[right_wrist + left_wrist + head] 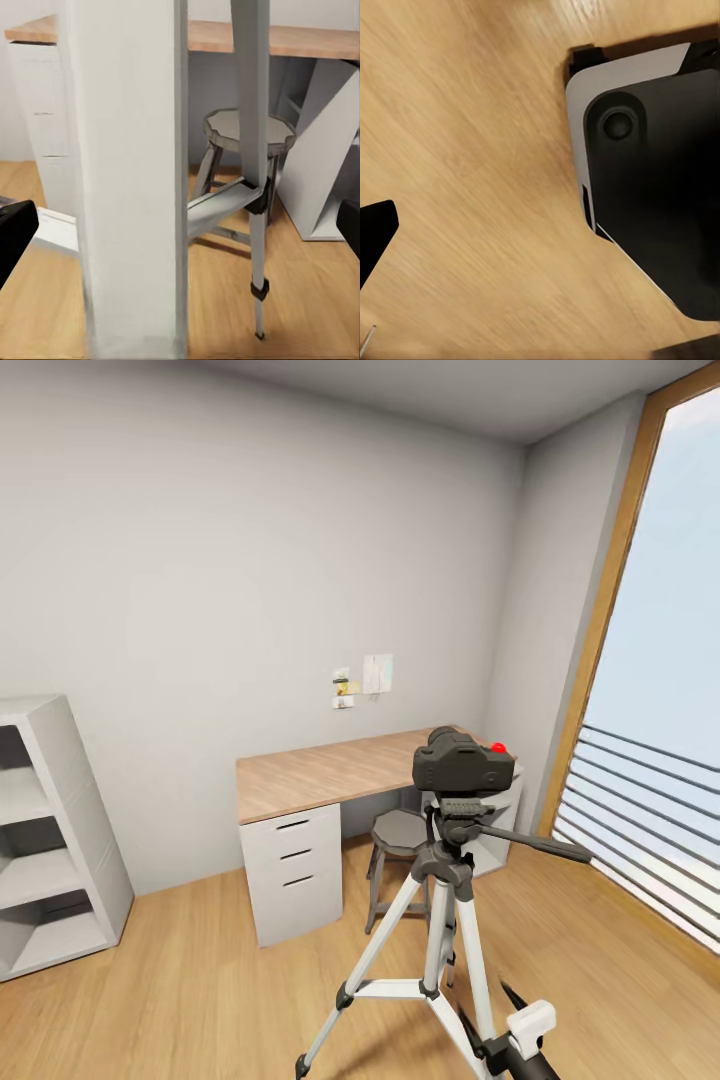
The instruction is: Attach the digital camera to the camera tripod in the bedroom.
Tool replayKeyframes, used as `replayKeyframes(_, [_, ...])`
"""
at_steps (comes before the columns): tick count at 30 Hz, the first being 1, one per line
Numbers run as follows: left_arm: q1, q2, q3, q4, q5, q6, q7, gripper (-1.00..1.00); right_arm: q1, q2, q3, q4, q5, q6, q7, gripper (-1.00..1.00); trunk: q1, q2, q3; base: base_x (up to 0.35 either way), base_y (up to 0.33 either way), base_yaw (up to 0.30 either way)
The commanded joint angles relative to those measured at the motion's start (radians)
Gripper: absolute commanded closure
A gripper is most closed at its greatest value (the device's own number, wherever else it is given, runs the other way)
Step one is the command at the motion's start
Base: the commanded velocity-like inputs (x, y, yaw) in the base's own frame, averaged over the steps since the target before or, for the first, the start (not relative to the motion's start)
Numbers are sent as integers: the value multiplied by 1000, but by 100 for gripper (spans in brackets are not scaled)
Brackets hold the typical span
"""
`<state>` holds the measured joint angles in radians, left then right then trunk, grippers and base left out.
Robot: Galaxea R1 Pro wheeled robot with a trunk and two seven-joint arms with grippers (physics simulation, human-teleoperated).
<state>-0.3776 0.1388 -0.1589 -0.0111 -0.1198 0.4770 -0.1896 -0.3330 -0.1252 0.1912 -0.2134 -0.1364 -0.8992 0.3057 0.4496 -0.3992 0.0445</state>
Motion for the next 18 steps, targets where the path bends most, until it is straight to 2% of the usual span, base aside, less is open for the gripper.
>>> replayKeyframes(1, [0, 0, -4, -1, -11, 2, -8, -100, 0, -1, 5, 9, -11, -10, 6, -100, 0, -1, 0, 0, 0, 0])
replayKeyframes(5, [1, -4, -4, -1, -11, 2, -8, -100, 1, -1, 5, 63, -11, -72, 6, -100, 0, -1, 0, 0, 0, 0])
replayKeyframes(8, [1, -12, -3, -1, -11, 2, -8, -100, 2, -1, 5, 168, -11, -148, 6, -100, 0, -1, 0, 0, 0, 0])
replayKeyframes(13, [2, -13, -3, -1, -11, 2, -8, -100, 8, -7, 5, 254, -11, -148, 7, -100, 0, -1, 0, 0, 0, 0])
replayKeyframes(18, [2, -13, -3, -1, -11, 2, -8, -100, 18, -9, 6, 277, -11, -148, 7, -100, 0, -1, 0, 0, 0, 0])
